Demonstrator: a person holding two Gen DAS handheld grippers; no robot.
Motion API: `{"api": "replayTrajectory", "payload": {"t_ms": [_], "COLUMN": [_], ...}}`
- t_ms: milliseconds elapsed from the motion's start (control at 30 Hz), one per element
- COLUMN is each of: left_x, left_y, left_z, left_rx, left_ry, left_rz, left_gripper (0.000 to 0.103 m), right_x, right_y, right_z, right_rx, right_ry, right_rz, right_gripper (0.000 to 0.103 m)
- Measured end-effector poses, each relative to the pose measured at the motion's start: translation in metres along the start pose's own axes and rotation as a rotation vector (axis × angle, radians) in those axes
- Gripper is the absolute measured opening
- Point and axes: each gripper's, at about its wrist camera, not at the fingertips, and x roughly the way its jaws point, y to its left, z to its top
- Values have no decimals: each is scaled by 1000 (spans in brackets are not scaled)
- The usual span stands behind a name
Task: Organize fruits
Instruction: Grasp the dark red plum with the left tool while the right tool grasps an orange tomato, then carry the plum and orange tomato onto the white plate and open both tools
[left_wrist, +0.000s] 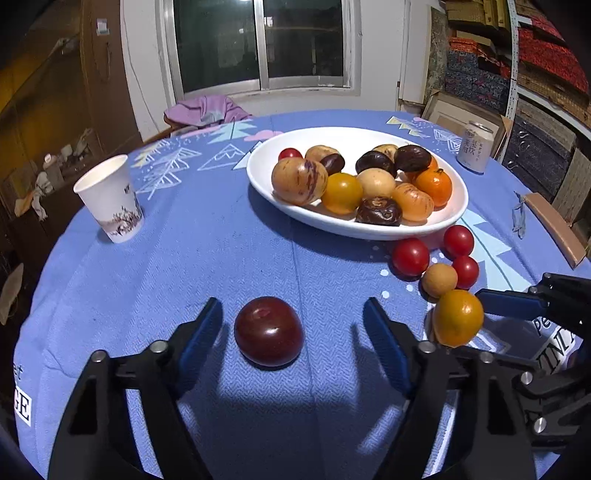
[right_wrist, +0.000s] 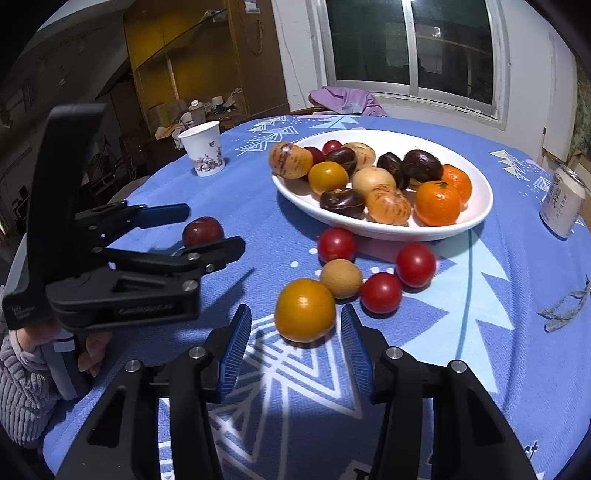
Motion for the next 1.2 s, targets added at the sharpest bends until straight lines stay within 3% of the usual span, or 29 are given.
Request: {"api": "replayTrajectory", "payload": {"t_ms": [200,333,400,533,967,1200], "left_x": [4,9,12,14,-6,-9], "left_y": [6,9,14,15,-10,-26], "left_z": [0,0,0,-2,6,58], "left_rx": [-29,-45,-71,-85,-26,-14], "left_ry": [15,39,54,70,-15,-73], "left_rz": [-2,-18,-27,-27,-56,-55], "left_gripper": [67,56,44,38,38,38], "right_x": [6,10,11,10,-26,-39], "right_y": [-1,-6,-8,-3,-12,-55], "right_z": [3,5,5,3,4,35], "right_rx": [21,52,62,40,37,118], "right_ry": [7,20,22,21,-76,-135], "right_rz": [-9,-13,-1,1,-14,-86], "right_gripper": [52,38,38,38,38,37]}}
